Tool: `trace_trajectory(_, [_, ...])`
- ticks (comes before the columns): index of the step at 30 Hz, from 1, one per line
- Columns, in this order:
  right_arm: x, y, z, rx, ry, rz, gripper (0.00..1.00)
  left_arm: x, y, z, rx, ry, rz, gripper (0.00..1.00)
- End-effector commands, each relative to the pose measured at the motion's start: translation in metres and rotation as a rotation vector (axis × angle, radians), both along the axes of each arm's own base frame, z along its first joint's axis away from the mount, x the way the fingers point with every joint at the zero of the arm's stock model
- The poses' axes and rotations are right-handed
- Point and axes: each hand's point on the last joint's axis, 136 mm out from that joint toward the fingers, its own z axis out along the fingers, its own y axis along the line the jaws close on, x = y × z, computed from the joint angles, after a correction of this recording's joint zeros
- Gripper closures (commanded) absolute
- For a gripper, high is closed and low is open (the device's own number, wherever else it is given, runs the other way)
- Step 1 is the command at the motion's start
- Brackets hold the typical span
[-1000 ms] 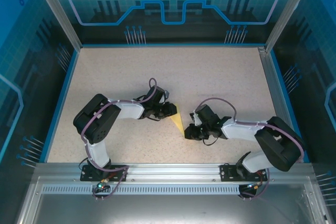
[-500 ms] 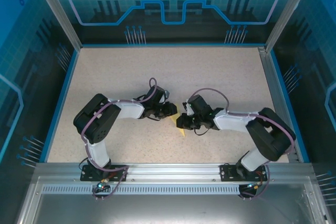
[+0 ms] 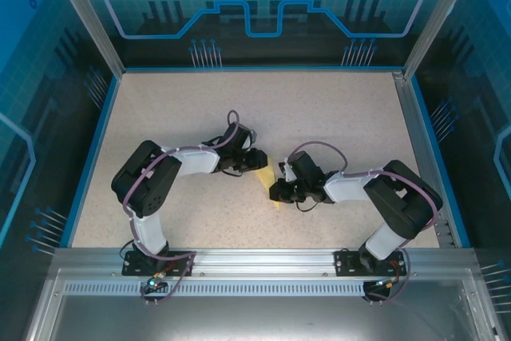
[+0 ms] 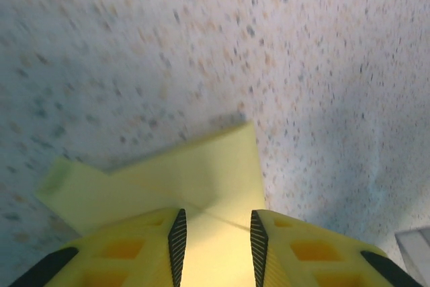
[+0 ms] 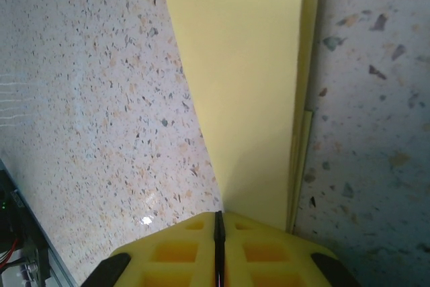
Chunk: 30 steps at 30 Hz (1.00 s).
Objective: Fold a paper plane with a square sheet of paper (pick it up from the middle)
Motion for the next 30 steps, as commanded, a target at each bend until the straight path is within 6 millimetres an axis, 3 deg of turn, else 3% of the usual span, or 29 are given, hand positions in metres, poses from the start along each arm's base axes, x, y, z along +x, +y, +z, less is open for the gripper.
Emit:
trace_trajectory(1, [-0.026, -0.018, -0.023, -0.079, 0.114, 0.024, 0.9, 0.014, 0.008, -0.009, 0.057, -0.019, -0.005, 0.65])
trace_trajectory(13, [0.024, 0.025, 0.03, 0.018, 0.028, 0.012, 0.87, -0.006, 0.022, -0.047, 0.101, 0.079, 0.015, 0.68])
trace_trajectory(17, [0.04, 0.034, 0.025, 0.003, 0.035, -0.004, 0.87, -0.007, 0.023, -0.051, 0.099, 0.088, 0.017, 0.68])
trace_trajectory(23, [0.051, 0.035, -0.005, -0.043, 0.089, -0.032, 0.87, -0.008, 0.023, -0.052, 0.105, 0.093, 0.014, 0.68])
trace_trajectory(27, [0.038, 0.029, -0.02, -0.053, 0.143, -0.029, 0.88, -0.008, 0.025, -0.055, 0.112, 0.101, 0.022, 0.69])
trace_trajectory(30, [0.03, 0.027, -0.016, -0.038, 0.148, -0.02, 0.87, -0.007, 0.027, -0.058, 0.108, 0.113, 0.038, 0.69])
